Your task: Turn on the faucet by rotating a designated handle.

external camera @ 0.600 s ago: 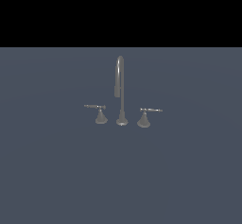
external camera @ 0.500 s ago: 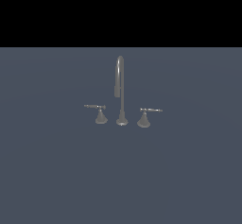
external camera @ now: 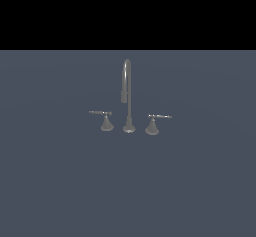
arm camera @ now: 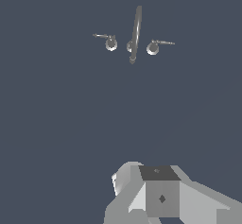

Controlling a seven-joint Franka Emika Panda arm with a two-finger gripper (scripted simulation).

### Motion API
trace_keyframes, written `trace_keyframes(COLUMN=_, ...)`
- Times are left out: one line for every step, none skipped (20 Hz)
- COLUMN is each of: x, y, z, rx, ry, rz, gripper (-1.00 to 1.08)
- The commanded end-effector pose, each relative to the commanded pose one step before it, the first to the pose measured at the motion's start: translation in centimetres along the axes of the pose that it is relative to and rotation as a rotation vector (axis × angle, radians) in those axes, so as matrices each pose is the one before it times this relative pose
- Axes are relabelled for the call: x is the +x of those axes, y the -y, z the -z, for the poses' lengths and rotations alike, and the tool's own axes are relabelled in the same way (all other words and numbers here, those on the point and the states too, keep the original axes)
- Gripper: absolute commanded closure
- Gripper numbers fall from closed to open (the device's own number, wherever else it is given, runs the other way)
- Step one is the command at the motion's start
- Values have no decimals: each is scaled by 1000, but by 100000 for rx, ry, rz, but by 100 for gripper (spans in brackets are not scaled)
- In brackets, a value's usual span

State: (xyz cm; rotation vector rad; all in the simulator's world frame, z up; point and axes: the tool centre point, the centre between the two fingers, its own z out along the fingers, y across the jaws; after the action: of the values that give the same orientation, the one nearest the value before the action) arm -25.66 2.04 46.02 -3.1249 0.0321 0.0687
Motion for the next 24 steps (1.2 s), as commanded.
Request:
trace_keyframes(x=235, y=548, z=-657, rx=47, ry=-37, rz=-2759, gripper=108)
trace_keyframes(x=116, y=270, z=-317, rx=26, ry=-31, rz=-1353, gripper=108)
trace_keyframes(x=126, y=292, z=-343, rx=28, ry=-34, rz=-1466, gripper=108)
trace_keyframes(x=136, y=314, z=-369, rx=31, ry=-36, rz=-1575, gripper=108)
trace_keyframes(x=146, y=337, z=-396, rx=33, ry=-39, rz=-1686, gripper=108)
trace_keyframes(x=156, y=360, z=-422, rx=36, ry=-42, rz=-1797, gripper=108)
trace_keyframes(x=166, y=383, z=-448, rx=39, ry=-44, rz=-1910, gripper=108)
trace_keyframes(x=176, y=406, z=-475, rx=42, ry=-47, rz=-2023, gripper=108)
trace_keyframes(x=186, y=428, z=-500, rx=45, ry=-50, rz=-2125, gripper=108)
trace_keyframes(x=189, y=436, z=-508, rx=47, ry=-50, rz=-2162, gripper=108)
trace_keyframes(x=190, y=438, z=-510, rx=48, ry=-51, rz=-2165, gripper=108)
trace_keyframes(x=191, y=440, z=-511, rx=49, ry=-51, rz=-2168, gripper=108)
trace_keyframes(x=192, y=442, z=-512, rx=50, ry=-50, rz=-2173, gripper=108)
trace_keyframes(x=192, y=444, z=-513, rx=51, ry=-50, rz=-2175, gripper=108)
trace_keyframes(x=193, y=445, z=-514, rx=53, ry=-50, rz=-2178, gripper=108)
trace_keyframes(x=194, y=447, z=-515, rx=54, ry=-50, rz=-2179, gripper=108)
trace_keyframes(x=195, y=448, z=-516, rx=56, ry=-49, rz=-2181, gripper=108)
trace_keyframes(x=195, y=450, z=-516, rx=57, ry=-49, rz=-2181, gripper=108)
trace_keyframes(x=196, y=451, z=-517, rx=58, ry=-48, rz=-2182, gripper=108)
trace_keyframes(x=196, y=452, z=-517, rx=60, ry=-47, rz=-2180, gripper=108)
trace_keyframes(x=197, y=453, z=-517, rx=61, ry=-47, rz=-2178, gripper=108)
trace_keyframes(x=197, y=453, z=-516, rx=63, ry=-46, rz=-2176, gripper=108)
trace_keyframes(x=197, y=453, z=-515, rx=64, ry=-45, rz=-2170, gripper=108)
trace_keyframes(x=197, y=453, z=-514, rx=66, ry=-44, rz=-2165, gripper=108)
